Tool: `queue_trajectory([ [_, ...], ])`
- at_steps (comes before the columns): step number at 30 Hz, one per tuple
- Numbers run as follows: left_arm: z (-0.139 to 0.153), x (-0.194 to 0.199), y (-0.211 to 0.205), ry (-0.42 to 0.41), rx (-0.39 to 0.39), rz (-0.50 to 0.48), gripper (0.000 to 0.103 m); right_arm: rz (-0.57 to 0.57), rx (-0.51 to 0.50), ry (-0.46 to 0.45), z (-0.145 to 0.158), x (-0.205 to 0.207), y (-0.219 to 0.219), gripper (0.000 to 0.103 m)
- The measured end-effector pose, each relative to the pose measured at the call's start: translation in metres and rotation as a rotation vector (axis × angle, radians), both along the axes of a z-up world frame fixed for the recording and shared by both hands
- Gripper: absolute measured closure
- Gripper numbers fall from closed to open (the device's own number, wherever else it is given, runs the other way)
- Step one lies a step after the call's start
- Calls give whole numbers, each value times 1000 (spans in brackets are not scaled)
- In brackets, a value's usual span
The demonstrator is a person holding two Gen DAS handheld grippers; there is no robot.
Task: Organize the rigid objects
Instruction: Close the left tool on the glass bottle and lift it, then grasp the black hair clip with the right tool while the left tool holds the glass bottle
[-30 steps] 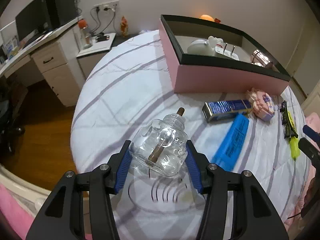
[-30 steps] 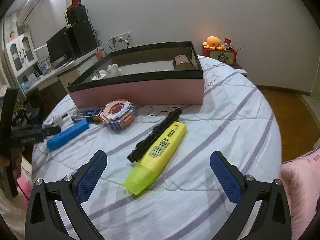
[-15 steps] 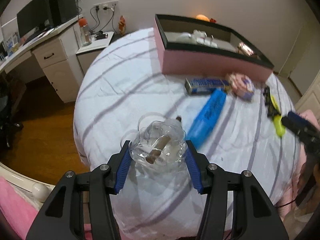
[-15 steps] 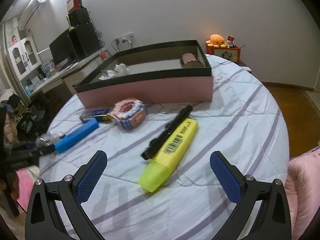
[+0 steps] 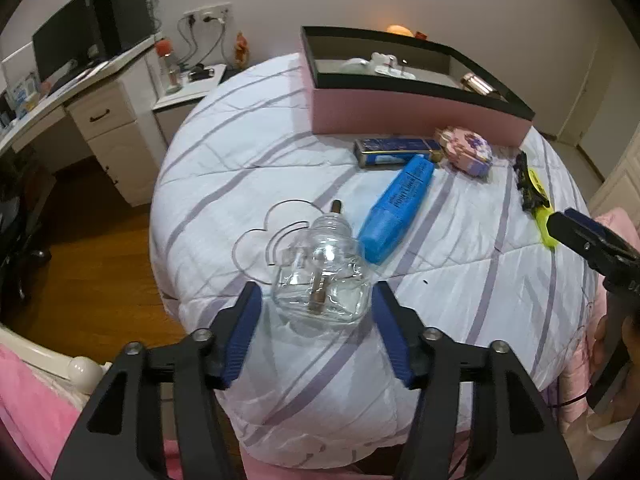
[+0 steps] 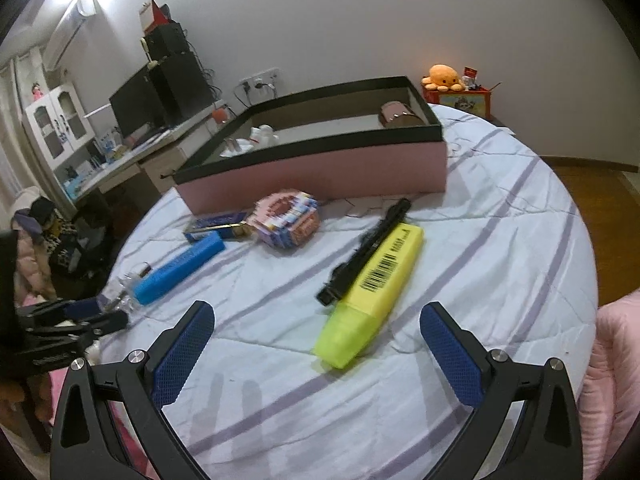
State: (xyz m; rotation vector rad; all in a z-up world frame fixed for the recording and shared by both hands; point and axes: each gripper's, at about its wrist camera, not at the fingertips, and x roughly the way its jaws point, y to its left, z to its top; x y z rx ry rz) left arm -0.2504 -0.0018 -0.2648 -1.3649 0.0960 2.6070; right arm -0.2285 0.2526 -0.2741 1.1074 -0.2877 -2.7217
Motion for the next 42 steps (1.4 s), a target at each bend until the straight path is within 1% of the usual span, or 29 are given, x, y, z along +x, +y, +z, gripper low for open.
queue_trajectory([
  [1,2,1,-1,7,0,4,35,-12,17,-5,-1,0,1,0],
  [2,3,2,-1,12,3,1,29,-19,41,-11,-2,-2,2,0],
  [3,4,3,-1,14,8,-3,28,-26,69,-14,-4,-2,2,0],
  [5,5,4,-1,15,12,-9,28,-42,113,-36,-8,-5,5,0],
  [10,7,3,2,20,14,-11,28,-103,152,-42,-12,-5,25,0],
  [13,6,0,3,17,7,-1,28,-133,163,-43,-12,-7,35,0],
  [21,2,-3,1,6,-2,24,28,-201,227,-51,-16,-18,57,0],
  [24,2,-3,-2,9,-7,34,28,-223,230,-51,-17,-22,64,0],
  [30,5,0,-6,26,-18,50,28,-179,207,-5,-5,-11,52,0],
  [35,6,3,-9,32,-14,49,27,-89,159,35,9,3,29,0],
  [37,5,3,-11,32,-13,53,26,-54,138,34,11,5,20,1],
  [39,5,3,-12,33,-16,58,26,-33,129,31,9,6,14,9],
  [40,5,3,-13,33,-20,62,26,-22,129,18,7,5,9,17],
  [41,5,3,-13,35,-25,64,26,-17,130,8,4,5,6,19],
  [42,5,4,-13,37,-31,62,25,-14,134,4,2,4,4,25],
])
